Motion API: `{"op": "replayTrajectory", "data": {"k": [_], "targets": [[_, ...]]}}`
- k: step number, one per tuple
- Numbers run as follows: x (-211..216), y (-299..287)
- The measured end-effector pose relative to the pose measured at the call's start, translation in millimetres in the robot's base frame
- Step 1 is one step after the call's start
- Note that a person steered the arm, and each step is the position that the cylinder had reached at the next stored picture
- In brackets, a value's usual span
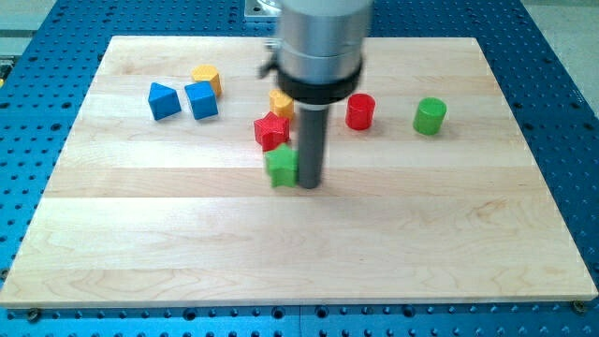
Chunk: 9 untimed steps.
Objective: Push the blue triangle to the top left side of the green star
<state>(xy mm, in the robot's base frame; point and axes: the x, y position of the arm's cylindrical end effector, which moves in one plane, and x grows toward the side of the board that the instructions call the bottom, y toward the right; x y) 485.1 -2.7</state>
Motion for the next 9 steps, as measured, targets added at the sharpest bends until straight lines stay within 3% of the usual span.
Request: {"op": "replayTrajectory", "data": {"k": [1,2,4,6,7,9], "targets": [[29,-7],[21,-129],[-98,-197],[-162,-217],[-151,-181],[-48,-125]]}}
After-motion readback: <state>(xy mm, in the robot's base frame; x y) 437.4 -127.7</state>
